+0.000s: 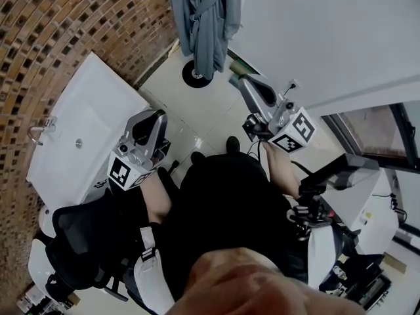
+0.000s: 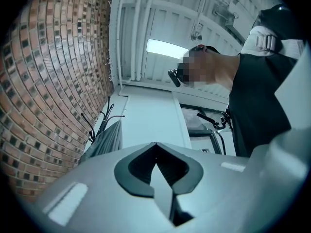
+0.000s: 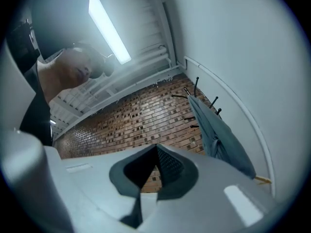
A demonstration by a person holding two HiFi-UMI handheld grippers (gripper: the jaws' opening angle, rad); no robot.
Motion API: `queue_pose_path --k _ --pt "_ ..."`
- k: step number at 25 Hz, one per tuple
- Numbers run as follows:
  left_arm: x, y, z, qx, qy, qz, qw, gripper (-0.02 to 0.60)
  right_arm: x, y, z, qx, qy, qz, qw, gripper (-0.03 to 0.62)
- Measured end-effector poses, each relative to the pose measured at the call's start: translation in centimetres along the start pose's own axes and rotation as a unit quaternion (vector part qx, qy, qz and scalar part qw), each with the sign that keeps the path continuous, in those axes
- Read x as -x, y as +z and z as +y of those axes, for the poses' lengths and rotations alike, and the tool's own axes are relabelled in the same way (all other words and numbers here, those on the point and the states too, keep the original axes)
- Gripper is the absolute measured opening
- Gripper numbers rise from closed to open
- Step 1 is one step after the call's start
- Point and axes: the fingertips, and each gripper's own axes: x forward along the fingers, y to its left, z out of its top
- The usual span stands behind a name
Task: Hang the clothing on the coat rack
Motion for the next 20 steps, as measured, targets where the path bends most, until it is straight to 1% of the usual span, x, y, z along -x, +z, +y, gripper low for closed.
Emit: queue_pose_path --k 7,9,12,14,16,20 --pt "-4.0 -2.3 -2.9 -0.005 -0.035 0.038 0.9987 0.002 2.8 2.0 -3.3 0.016 -0.019 0.004 1.0 0.0" --pt "-5.2 -2.6 -3.4 -0.008 -0.043 0.04 0.9983 0.002 3.5 2.3 -4.2 0.02 -0.023 0.003 1.0 0.0" --pt "-6.1 -3.1 -3.6 0.002 -0.048 0.045 0.9979 0.002 4.4 2.4 -5.2 0.017 -0.028 0.002 0.999 0.0" --pt "-6.7 -3.1 -3.5 0.008 -0.049 0.039 0.998 0.002 4.7 2.3 -5.7 0.019 -0.03 0.006 0.999 0.0" --pt "-7.4 -2.8 -3.5 0.011 -0.053 0.023 0.9983 0.002 4.9 2.3 -6.4 0.017 -0.031 0.008 0.999 0.0" --pt "-8.1 -3.0 -3.5 0.021 -0.059 0.001 0.998 0.002 4.7 3.0 -7.2 -0.004 -0.027 -0.001 1.0 0.0"
